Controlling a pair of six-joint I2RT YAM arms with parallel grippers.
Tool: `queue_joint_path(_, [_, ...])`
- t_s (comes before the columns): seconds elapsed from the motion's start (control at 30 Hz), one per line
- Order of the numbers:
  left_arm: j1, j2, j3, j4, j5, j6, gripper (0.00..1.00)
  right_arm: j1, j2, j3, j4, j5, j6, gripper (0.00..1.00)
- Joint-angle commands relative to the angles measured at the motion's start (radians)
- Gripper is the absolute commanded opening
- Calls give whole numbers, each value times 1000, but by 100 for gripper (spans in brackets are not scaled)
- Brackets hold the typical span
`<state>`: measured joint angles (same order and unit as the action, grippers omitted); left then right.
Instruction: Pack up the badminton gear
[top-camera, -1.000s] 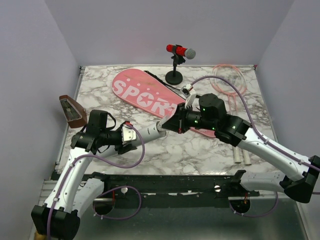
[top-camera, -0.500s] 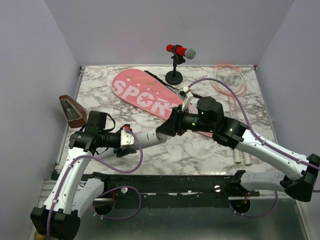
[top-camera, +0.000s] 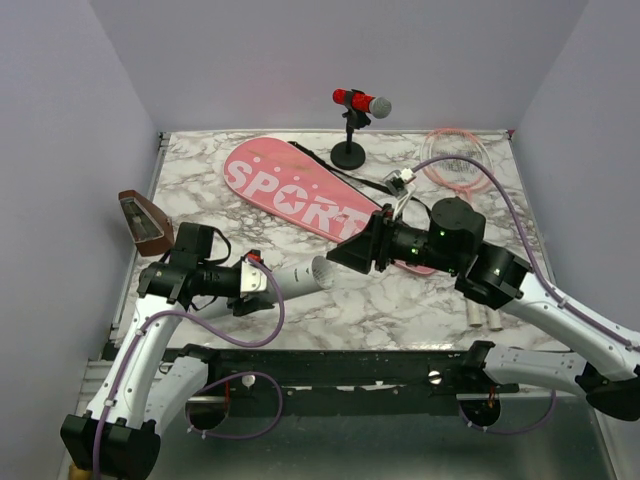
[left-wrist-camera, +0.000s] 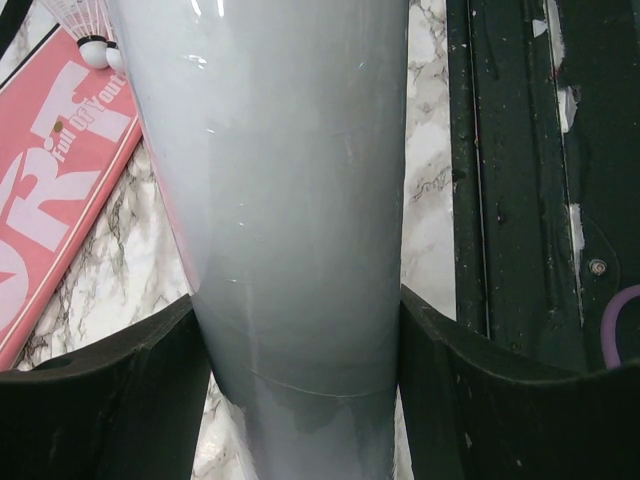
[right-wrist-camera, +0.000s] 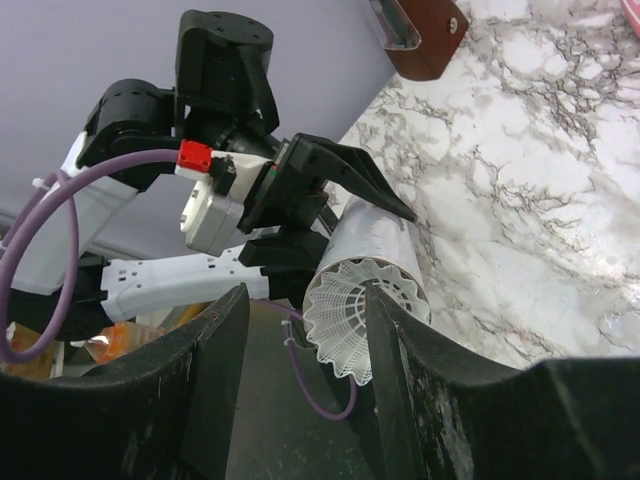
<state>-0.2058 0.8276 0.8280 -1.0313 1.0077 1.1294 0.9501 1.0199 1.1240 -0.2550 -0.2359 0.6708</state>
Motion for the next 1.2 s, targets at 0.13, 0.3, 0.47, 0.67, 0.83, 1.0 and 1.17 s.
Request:
queue_joint_path(0.13, [0, -24, 42, 7, 88, -14, 53, 7, -15, 17, -84, 105, -26, 58])
queue_joint_path(0.3, [0, -24, 46, 4, 91, -16, 53, 7, -34, 14, -193, 188, -68, 57])
queue_joint_path(0.47, [0, -22, 49, 17, 95, -37, 53, 7, -20, -56, -158, 135, -44, 56])
queue_joint_path(0.67, [0, -27, 62, 16, 100, -54, 53, 7, -11, -119, -84, 89, -14, 54])
queue_joint_path(0.83, [0, -27, 71, 19, 114, -68, 53, 7, 6, -179, -11, 38, 25, 52])
queue_joint_path(1.0, [0, -24, 66, 27, 118, -71, 53, 9, 31, -207, 78, -3, 62, 52])
queue_joint_path(1.17, [0, -27, 63, 25, 118, -72, 53, 10, 52, -176, 39, 4, 40, 52])
